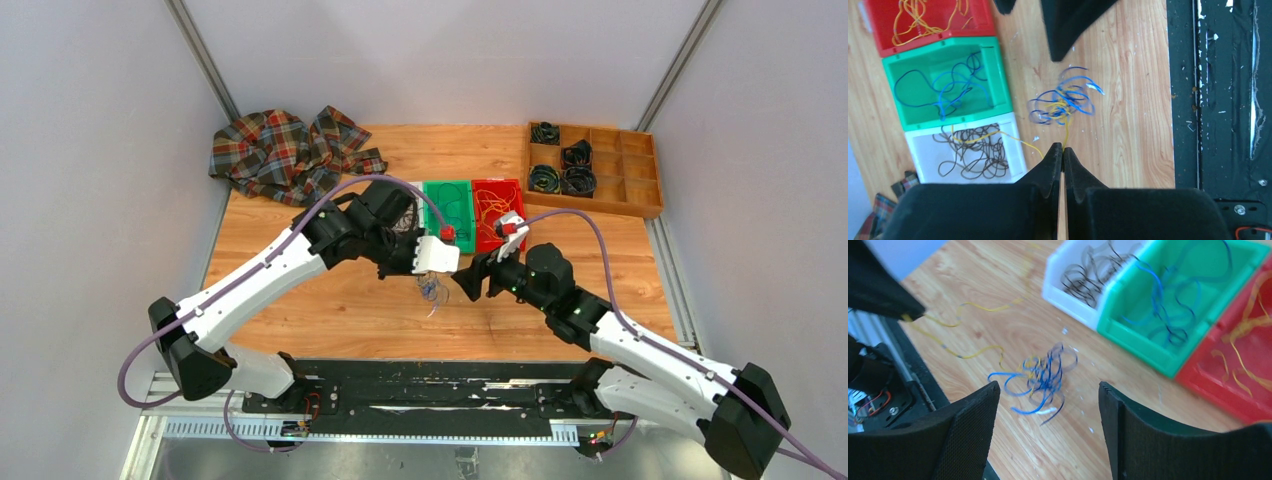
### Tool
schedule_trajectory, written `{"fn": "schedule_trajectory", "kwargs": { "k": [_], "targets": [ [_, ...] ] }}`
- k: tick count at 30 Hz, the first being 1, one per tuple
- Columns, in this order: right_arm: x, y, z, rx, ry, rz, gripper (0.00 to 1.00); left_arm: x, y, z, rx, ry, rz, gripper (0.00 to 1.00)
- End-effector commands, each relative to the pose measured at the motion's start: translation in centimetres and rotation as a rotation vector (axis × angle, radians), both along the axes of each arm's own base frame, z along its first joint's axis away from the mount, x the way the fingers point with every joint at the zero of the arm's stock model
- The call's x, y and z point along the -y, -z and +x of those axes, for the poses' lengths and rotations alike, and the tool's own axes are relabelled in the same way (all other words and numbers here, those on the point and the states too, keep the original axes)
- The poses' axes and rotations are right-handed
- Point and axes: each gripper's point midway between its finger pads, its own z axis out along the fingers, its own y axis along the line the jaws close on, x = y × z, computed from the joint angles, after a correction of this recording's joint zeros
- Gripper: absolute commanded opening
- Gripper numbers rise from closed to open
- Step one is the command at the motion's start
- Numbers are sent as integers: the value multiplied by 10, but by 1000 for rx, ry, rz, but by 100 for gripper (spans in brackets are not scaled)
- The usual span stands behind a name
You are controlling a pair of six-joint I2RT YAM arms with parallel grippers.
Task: Untangle the cables
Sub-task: Untie the cable.
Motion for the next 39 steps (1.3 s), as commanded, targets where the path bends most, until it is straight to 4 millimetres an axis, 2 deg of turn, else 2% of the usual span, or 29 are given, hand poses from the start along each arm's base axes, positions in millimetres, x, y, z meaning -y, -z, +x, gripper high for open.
{"fn": "schedule_trajectory", "kwargs": {
  "k": [1, 7, 12, 15, 19, 21, 25, 39],
  "targets": [
    [-33, -43, -13, 200, -164, 67, 72, -9, -18, 0, 4, -52, 15, 3],
    [-57, -49, -20, 236, -252, 81, 72, -12, -37, 2, 18, -77, 9, 1],
    [-71, -55, -12, 233, -253, 122, 70, -14, -53, -3, 25, -80, -13, 1],
    [-81, -65, -5, 218, -244, 155, 67, -14, -61, -7, 16, -74, -27, 0],
    [-91, -72, 9, 202, -202, 186, 57, -11, -73, -12, 9, -64, -54, 0],
    [-93, -70, 20, 187, -158, 174, 47, -10, -80, -13, 16, -65, -73, 0],
    [-94, -54, 26, 159, -135, 146, 41, -9, -98, -14, 33, -72, -119, 0],
    [-68, 22, 22, 68, -44, 102, 39, -6, -165, -20, 109, -68, -277, 0]
  ]
}}
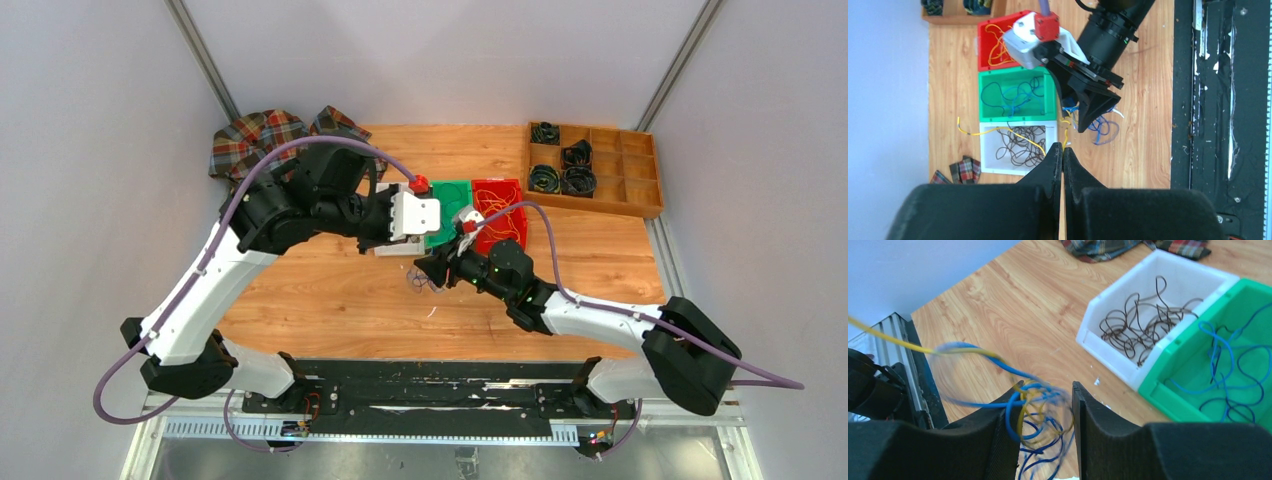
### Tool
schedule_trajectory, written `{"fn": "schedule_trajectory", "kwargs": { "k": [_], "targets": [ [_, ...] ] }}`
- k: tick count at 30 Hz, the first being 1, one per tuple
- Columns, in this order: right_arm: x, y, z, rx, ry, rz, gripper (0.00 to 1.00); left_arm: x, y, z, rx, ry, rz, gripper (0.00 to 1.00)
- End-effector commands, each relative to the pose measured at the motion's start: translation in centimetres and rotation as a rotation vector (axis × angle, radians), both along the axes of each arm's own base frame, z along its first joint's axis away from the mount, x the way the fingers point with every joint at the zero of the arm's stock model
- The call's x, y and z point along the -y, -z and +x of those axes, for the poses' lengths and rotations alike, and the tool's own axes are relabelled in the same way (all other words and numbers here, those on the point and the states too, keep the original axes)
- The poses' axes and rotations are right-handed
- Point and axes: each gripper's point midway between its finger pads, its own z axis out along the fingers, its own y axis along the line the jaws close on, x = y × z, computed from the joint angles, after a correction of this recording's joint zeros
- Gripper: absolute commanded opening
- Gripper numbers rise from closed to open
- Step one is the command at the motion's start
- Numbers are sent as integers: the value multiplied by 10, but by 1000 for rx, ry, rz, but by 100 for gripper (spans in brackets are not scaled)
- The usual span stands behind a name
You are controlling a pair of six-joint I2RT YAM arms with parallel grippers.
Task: Untangle the cables
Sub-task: Untie the cable.
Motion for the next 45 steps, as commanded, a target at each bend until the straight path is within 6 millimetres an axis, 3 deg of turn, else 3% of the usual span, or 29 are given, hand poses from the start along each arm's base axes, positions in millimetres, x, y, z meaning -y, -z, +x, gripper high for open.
{"fn": "schedule_trajectory", "kwargs": {
  "k": [1, 14, 16, 19, 28, 29, 31, 34, 36, 40, 45],
  "targets": [
    [9, 24, -1, -35, 54, -6, 39, 3, -33, -7, 37, 14, -84, 0],
    [32, 79, -8, -127, 120, -69, 37, -4, -90, 2, 177, -34, -183, 0],
    [36, 87, -9, -136, 129, -81, 29, -7, -99, 4, 206, -42, -196, 1],
    [40, 96, -11, -148, 137, -98, 3, -11, -112, 7, 254, -57, -210, 0],
    [59, 119, -15, -182, 198, -136, 1, -28, -158, 22, 430, -136, -253, 0],
    [58, 115, -15, -165, 189, -129, 2, -28, -159, 21, 434, -131, -255, 1],
    [56, 101, -15, -134, 174, -104, 21, -28, -154, 18, 427, -112, -243, 0],
    [46, 57, -12, -63, 137, -60, 57, -26, -136, 17, 397, -97, -204, 0],
    [39, 23, -12, -17, 104, -35, 67, -27, -131, 16, 387, -93, -192, 0],
    [23, -39, -19, 84, 10, 33, 71, -24, -122, 15, 368, -75, -176, 1],
    [11, -73, -19, 113, -35, 78, 73, -22, -118, 13, 357, -59, -171, 0]
  ]
}}
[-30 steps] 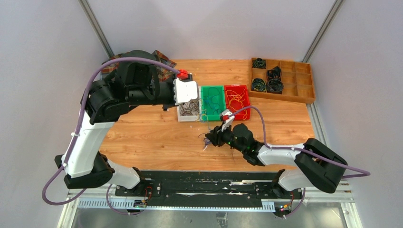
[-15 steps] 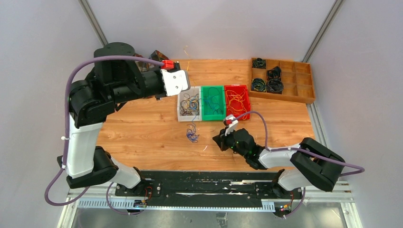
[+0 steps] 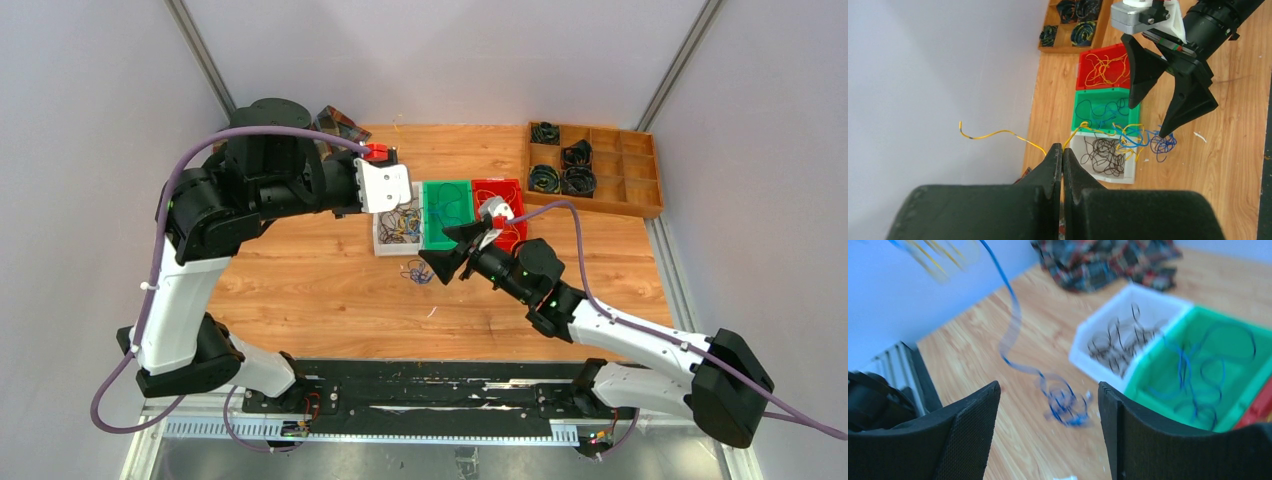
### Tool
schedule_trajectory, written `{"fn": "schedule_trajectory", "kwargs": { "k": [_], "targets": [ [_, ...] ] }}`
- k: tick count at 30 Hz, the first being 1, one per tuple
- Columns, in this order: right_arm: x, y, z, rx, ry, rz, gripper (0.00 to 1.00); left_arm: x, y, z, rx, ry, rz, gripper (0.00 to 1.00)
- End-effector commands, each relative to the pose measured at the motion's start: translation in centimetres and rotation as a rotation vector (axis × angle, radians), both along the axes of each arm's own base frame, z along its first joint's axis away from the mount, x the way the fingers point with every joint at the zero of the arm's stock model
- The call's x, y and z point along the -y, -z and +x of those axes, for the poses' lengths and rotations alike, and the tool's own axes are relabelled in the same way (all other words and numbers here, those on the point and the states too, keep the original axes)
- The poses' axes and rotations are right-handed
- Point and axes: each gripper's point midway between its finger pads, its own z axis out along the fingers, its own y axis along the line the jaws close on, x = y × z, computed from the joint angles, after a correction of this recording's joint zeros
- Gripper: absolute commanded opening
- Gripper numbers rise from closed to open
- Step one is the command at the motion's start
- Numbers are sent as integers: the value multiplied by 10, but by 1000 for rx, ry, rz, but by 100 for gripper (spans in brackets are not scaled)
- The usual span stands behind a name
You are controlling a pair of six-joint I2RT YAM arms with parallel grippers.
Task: Untangle the cables
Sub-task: Untie the cable.
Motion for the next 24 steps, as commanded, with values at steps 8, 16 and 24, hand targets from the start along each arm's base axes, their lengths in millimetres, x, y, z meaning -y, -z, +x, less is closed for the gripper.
{"fn": "schedule_trajectory", "kwargs": {
  "k": [8, 16, 24],
  "targets": [
    [-24, 10, 6, -27, -49, -56, 57, 3, -11, -10, 18, 46, -39, 1],
    [-21, 20, 13, -51, -7, -54, 1, 0, -19, -13, 34, 46, -58, 0],
    [12, 88, 15, -152, 130, -142, 1, -11, -52, -3, 140, -24, -109, 1]
  ]
}}
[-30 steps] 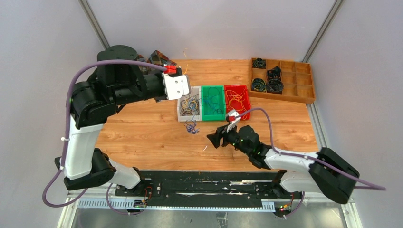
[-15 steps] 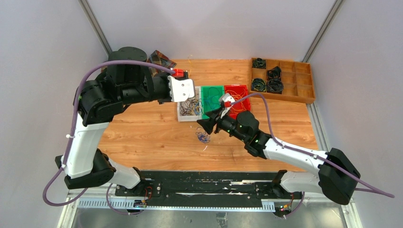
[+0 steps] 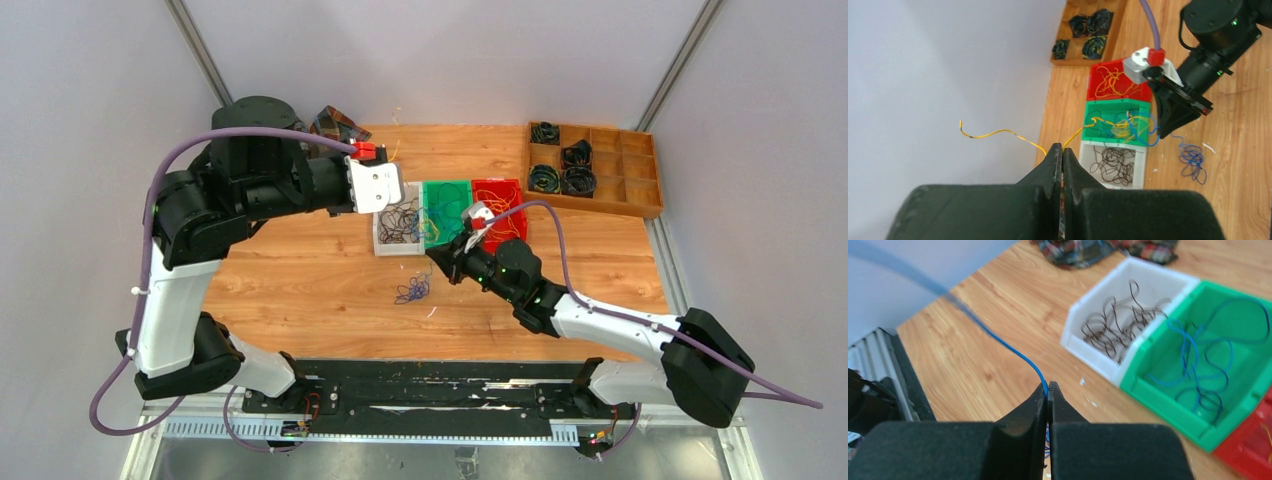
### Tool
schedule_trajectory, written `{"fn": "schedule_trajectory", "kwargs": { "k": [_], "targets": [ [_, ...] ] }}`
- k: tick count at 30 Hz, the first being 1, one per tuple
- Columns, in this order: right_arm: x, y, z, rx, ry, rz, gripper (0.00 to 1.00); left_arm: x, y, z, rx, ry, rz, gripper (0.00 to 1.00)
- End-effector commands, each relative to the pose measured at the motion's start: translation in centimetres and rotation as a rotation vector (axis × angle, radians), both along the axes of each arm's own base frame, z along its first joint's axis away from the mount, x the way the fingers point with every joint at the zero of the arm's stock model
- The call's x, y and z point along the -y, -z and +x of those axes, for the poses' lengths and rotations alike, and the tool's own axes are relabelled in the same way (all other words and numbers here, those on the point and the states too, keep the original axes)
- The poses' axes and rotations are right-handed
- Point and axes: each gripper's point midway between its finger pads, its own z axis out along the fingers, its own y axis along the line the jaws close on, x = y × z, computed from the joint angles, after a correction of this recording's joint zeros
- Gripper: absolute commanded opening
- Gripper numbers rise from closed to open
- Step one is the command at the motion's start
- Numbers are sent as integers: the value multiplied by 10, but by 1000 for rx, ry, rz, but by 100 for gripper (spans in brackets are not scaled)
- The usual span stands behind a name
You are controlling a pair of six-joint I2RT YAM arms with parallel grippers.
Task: Untangle the cables
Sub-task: Untie the cable, then place the cable in the bin.
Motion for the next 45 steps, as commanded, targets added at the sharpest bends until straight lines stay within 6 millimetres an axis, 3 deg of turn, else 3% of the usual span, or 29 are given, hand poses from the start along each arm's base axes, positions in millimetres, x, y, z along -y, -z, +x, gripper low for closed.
{"fn": "schedule_trajectory", "kwargs": {
  "k": [1, 5, 10, 13, 15, 17, 19, 20, 21, 26, 33, 37, 41, 45],
  "targets": [
    [24, 41, 1, -58, 111, -53, 1, -9, -36, 4, 113, -44, -73, 0],
    [45, 74, -3, -110, 174, -107, 1, -15, -54, 8, 177, -79, -111, 0],
    [59, 100, -11, -169, 198, -173, 1, -22, -79, 16, 250, -140, -181, 0],
    [54, 98, -15, -162, 161, -164, 1, -20, -83, 14, 255, -125, -199, 1],
    [49, 91, -16, -152, 136, -157, 10, -18, -78, 10, 235, -104, -197, 0],
    [45, 77, -16, -137, 114, -140, 24, -13, -65, 8, 205, -80, -176, 0],
    [39, 59, -19, -114, 77, -126, 56, -10, -54, 3, 177, -50, -164, 1],
    [37, 45, -21, -97, 58, -116, 67, -8, -48, 2, 163, -39, -157, 0],
    [36, 35, -22, -83, 42, -117, 70, -7, -43, 0, 150, -29, -152, 0],
    [33, -24, -35, 33, -60, -106, 73, -6, -18, -8, 100, 4, -113, 0],
    [26, -133, -47, 227, -149, 14, 76, 2, 24, -24, -35, 74, -85, 0],
    [18, -184, -48, 302, -178, 77, 76, 9, 44, -39, -136, 136, -76, 0],
    [6, -213, -55, 356, -250, 119, 76, 16, 52, -45, -204, 162, -83, 0],
    [-8, -213, -63, 367, -338, 111, 75, 21, 55, -48, -239, 182, -88, 0]
  ]
}}
